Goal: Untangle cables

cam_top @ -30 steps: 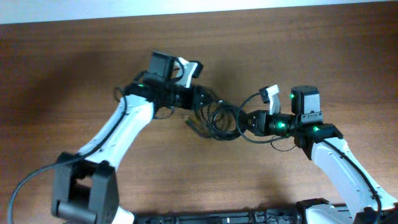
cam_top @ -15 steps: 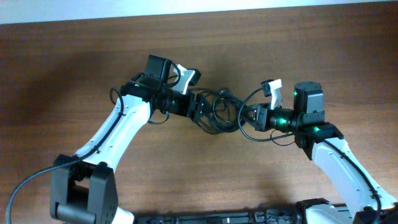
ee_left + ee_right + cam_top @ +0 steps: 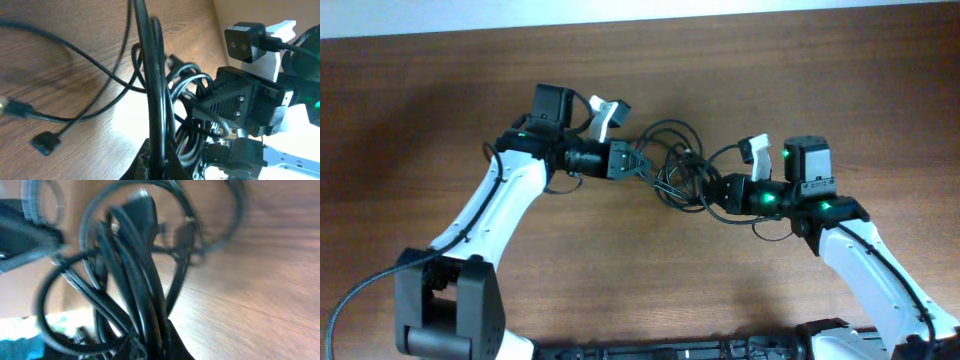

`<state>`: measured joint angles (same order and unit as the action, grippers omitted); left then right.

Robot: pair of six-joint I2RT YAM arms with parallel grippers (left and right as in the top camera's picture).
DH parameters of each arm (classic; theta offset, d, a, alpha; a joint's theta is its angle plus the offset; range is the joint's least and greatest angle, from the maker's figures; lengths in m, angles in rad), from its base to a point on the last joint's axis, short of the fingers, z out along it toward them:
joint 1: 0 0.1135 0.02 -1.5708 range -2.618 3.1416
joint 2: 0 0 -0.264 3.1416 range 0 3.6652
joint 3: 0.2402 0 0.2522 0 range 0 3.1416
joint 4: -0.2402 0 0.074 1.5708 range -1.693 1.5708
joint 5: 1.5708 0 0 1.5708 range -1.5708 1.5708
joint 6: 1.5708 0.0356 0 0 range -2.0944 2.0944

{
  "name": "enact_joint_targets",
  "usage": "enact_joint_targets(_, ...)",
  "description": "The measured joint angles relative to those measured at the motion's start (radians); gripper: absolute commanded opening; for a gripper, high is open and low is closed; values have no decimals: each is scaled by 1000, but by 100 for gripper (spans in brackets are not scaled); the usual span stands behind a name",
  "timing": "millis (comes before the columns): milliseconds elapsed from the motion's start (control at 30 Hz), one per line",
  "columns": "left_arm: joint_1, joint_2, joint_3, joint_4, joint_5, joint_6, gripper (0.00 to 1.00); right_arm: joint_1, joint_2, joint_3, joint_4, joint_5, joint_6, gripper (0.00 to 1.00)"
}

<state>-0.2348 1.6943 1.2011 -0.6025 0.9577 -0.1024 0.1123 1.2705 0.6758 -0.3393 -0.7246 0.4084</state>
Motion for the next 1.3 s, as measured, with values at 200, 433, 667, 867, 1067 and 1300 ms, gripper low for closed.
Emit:
enact_joint_targets(200,234,3,-11,14,-51,18,0,-29,-1,-27,-180,459,74,21)
enact_joint_targets(433,211,3,-11,-28,21,104,0,-29,0,-29,-2,383,55,34)
enact_joint_targets(667,147,-5,-10,-63,54,181,0,-29,0,-29,-87,337,31,34)
enact_joint_targets(867,127,-322,-6,-117,-299,154,0,-27,0,-30,-53,251,-65,39)
enact_joint_targets(1067,20,-300,2,-109,-295,78,2,-6,0,-30,-20,131,-145,39)
enact_joint_targets(1300,19,-114,2,-117,-513,86,90,-6,0,-30,-26,127,-151,39)
